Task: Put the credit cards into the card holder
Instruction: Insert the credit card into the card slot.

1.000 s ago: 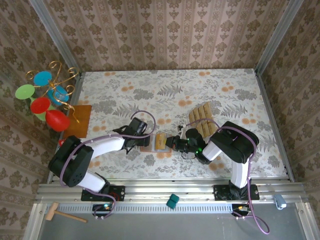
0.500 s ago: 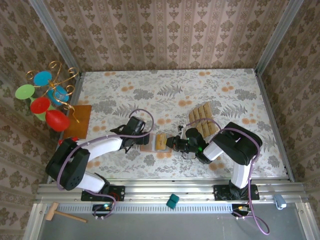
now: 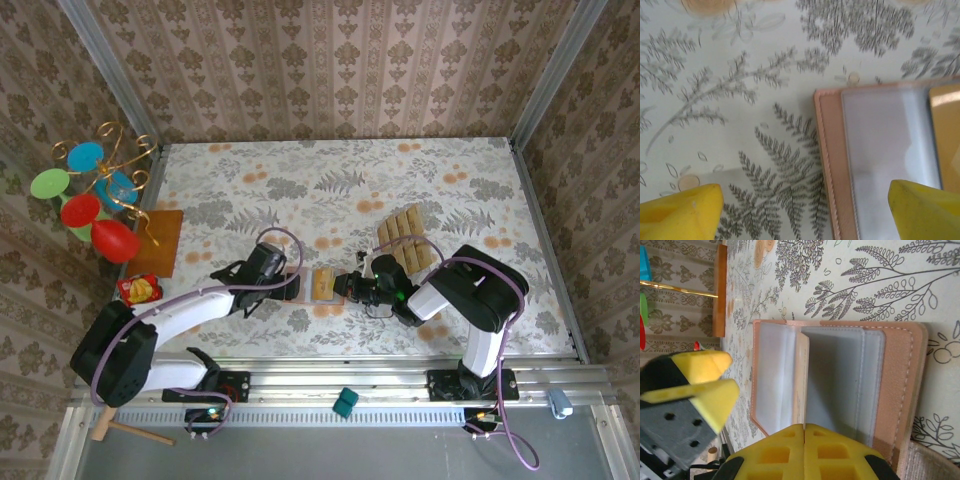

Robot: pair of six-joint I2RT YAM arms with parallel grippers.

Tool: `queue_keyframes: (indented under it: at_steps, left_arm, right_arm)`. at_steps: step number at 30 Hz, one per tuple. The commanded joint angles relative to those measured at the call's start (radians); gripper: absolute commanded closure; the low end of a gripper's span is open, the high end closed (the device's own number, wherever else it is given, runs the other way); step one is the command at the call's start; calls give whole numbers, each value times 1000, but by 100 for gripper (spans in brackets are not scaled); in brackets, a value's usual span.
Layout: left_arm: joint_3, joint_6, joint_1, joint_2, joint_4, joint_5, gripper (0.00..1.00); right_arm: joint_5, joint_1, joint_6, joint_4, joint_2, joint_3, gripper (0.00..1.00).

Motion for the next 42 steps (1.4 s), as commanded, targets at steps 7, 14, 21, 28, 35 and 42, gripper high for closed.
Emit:
queue_keyframes:
  at_steps: [7, 14, 21, 28, 35, 42]
  left_arm:
    - [-38, -49, -39, 36, 15, -19, 13]
    - [-58, -65, -48, 57, 34, -37, 13]
    - [-78, -80, -51, 59, 37, -57, 13]
    - [-104, -92, -52, 48, 32, -68, 13]
    - [-101, -94, -51, 45, 25, -75, 13]
    - [-106, -103, -51, 46, 23, -79, 13]
  right_arm:
    - [-3, -6, -36, -51, -28, 13, 100]
    - [0, -9, -40, -51, -41, 2, 100]
    - [-6, -12, -42, -51, -42, 4, 100]
    - [-7, -11, -46, -52, -50, 7, 100]
    - [-15, -14, -38, -36, -56, 10, 100]
    - [-2, -32, -32, 4, -94, -14, 100]
